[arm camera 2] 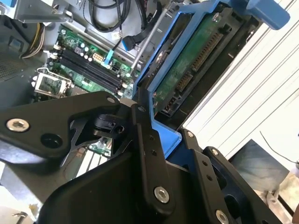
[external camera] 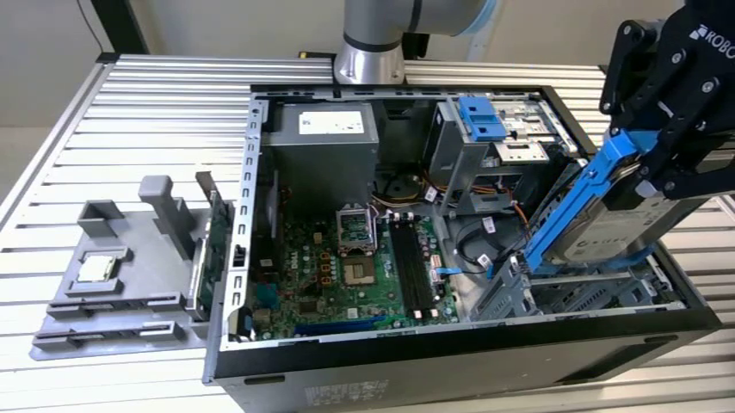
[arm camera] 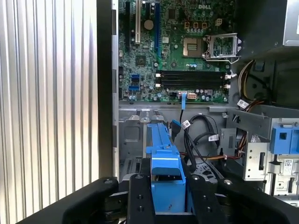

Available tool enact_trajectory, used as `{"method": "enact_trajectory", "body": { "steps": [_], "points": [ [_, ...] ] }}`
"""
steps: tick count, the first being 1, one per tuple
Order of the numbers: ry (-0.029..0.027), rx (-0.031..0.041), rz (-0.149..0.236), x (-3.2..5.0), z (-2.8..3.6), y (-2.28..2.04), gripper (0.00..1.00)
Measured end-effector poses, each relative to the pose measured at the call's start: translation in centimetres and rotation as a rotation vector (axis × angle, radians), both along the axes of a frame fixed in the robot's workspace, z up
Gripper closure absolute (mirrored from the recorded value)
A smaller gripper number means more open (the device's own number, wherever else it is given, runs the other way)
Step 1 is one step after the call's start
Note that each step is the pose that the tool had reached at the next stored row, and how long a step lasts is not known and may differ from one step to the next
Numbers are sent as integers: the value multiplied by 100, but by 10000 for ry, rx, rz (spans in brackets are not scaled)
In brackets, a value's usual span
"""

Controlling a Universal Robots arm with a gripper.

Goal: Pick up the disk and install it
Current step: 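Insert the disk into the insertion slot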

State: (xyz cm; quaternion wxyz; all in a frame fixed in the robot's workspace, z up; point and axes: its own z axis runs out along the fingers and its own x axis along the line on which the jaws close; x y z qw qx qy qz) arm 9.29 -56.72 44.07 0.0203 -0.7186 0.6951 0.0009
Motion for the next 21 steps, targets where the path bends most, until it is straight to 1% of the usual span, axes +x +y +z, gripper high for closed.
{"method": "enact_trajectory", "body": {
  "steps": [9, 21],
  "points": [
    [0, -3, 1, 0, -104, 0, 100],
    [0, 2, -1, -1, -283, 0, 100]
  ]
}}
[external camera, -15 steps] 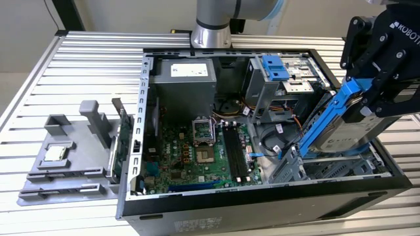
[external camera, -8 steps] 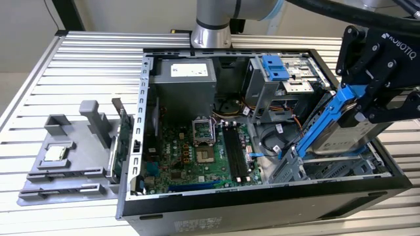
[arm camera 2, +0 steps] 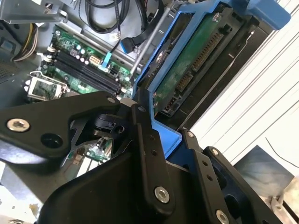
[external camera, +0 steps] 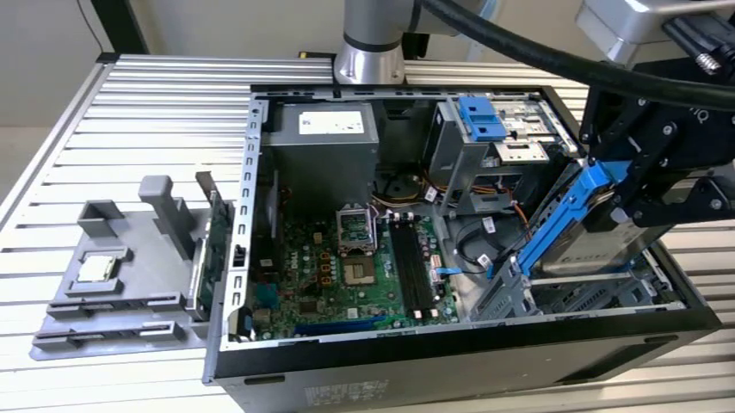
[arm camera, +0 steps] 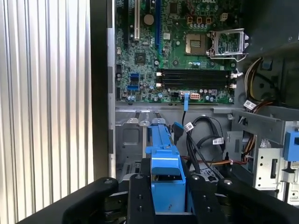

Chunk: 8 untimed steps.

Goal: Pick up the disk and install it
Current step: 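Insert the disk into the insertion slot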

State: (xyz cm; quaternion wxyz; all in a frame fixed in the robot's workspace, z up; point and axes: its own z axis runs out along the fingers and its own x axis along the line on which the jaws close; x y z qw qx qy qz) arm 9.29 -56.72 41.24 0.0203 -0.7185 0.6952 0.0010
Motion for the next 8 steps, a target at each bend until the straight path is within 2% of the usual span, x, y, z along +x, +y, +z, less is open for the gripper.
{"method": "enact_trajectory", "body": {
  "steps": [8],
  "points": [
    [0, -1, 2, 1, -143, 0, 100]
  ]
}}
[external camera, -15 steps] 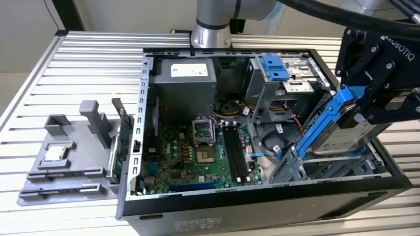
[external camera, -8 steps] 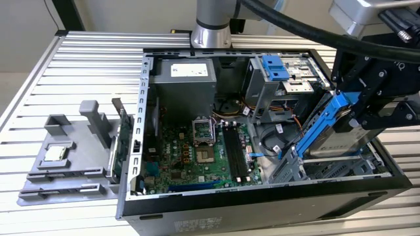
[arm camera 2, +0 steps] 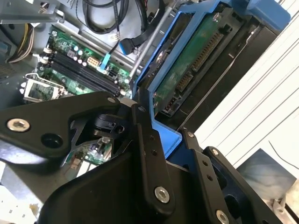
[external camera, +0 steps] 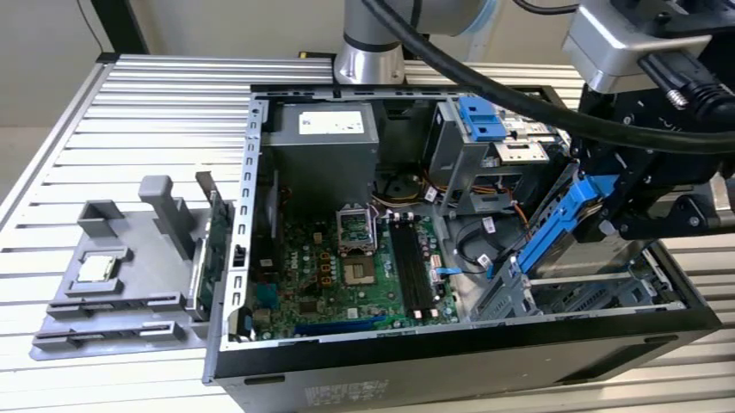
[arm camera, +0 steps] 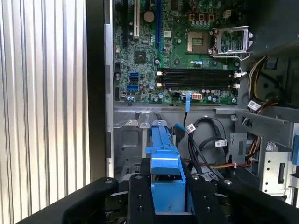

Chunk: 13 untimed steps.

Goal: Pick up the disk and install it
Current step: 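Insert the disk into the insertion slot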

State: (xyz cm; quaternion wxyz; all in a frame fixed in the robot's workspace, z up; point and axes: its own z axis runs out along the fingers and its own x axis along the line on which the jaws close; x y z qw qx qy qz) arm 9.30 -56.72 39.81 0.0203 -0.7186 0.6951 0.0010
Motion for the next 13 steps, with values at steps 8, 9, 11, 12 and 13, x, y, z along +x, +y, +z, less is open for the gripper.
{"method": "enact_trajectory", "body": {
  "steps": [8, 9, 11, 12, 13],
  "points": [
    [-1, 1, -1, 0, -104, 0, 100],
    [-1, 0, 0, 0, -104, 0, 100],
    [-1, -3, -1, 0, -105, 0, 100],
    [-1, -1, 0, 0, -107, 0, 100],
    [-1, -1, -1, 0, -108, 0, 100]
  ]
}}
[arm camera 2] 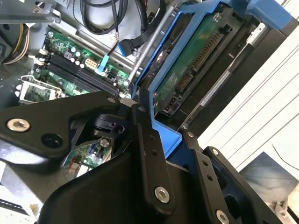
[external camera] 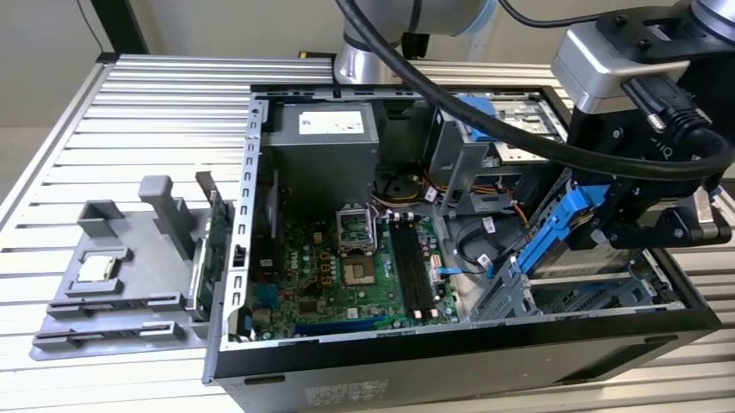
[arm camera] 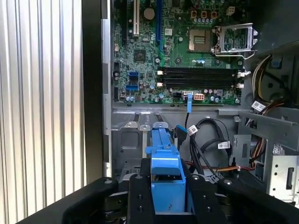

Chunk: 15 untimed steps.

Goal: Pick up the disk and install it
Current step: 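Insert the disk into the insertion slot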

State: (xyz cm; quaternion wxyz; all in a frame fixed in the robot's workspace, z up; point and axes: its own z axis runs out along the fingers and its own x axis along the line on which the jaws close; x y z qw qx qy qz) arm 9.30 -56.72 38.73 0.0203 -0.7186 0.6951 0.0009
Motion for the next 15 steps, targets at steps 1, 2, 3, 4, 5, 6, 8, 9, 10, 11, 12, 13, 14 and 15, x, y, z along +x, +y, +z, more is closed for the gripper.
{"method": "enact_trajectory", "body": {
  "steps": [1, 2, 3, 4, 5, 6, 8, 9, 10, 11, 12, 13, 14, 15],
  "points": [
    [0, 1, 0, 0, -1, 0, 100],
    [0, 1, 0, 0, -2, 0, 100],
    [0, 1, 0, 0, -6, 0, 100],
    [0, 1, 0, 0, -9, 0, 100],
    [0, 1, 0, 0, -10, 0, 100],
    [0, 1, 0, 0, -11, 0, 100],
    [0, 1, 0, 0, -12, 0, 100],
    [0, 1, 0, 0, -13, 0, 100],
    [0, 1, 0, 0, -14, 0, 100],
    [0, 1, 0, 0, -15, 0, 100],
    [0, 1, 0, 0, -16, 0, 100],
    [0, 1, 0, 0, -16, 0, 100],
    [0, 1, 0, 0, -17, 0, 100],
    [0, 2, 0, 0, -18, 0, 100]
  ]
}}
